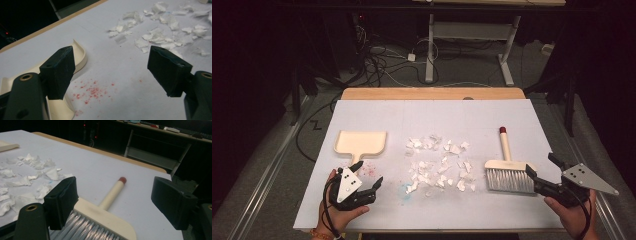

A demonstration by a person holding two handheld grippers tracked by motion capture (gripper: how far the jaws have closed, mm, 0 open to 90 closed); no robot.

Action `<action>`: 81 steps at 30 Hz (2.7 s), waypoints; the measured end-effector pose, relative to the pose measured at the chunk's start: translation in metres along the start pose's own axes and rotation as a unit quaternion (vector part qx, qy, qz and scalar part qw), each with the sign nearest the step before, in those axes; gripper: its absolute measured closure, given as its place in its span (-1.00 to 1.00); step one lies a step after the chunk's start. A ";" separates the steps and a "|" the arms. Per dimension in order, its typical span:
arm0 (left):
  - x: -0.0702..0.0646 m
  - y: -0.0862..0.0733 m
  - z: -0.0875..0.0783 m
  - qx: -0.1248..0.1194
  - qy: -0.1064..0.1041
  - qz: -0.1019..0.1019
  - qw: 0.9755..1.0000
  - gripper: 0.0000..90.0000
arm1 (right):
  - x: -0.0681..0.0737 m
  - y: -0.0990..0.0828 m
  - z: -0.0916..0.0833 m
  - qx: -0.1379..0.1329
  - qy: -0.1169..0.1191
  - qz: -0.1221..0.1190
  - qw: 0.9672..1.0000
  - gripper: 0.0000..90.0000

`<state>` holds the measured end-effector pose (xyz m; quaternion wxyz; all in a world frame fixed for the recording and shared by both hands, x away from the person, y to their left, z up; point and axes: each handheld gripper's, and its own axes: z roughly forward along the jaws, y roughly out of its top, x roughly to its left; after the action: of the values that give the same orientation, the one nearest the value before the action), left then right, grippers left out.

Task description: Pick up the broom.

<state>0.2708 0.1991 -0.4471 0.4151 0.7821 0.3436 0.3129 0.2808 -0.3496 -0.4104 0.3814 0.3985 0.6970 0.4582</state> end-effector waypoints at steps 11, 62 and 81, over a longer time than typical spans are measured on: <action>-0.005 -0.007 0.011 0.031 -0.005 0.005 0.999 -0.48 | -0.011 0.001 0.004 0.027 -0.016 0.026 0.999 -0.52; -0.015 -0.005 0.015 0.057 -0.042 0.035 0.997 -0.48 | -0.022 0.027 0.177 0.344 0.017 0.088 0.935 0.58; -0.053 0.054 0.011 0.004 -0.102 0.002 0.995 -0.48 | 0.009 0.082 0.084 0.071 0.061 0.092 0.991 0.58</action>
<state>0.2641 0.1297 -0.4161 0.4442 0.8124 0.2989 0.2311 0.3697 -0.2922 -0.3586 0.2646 0.4586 0.7101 0.4641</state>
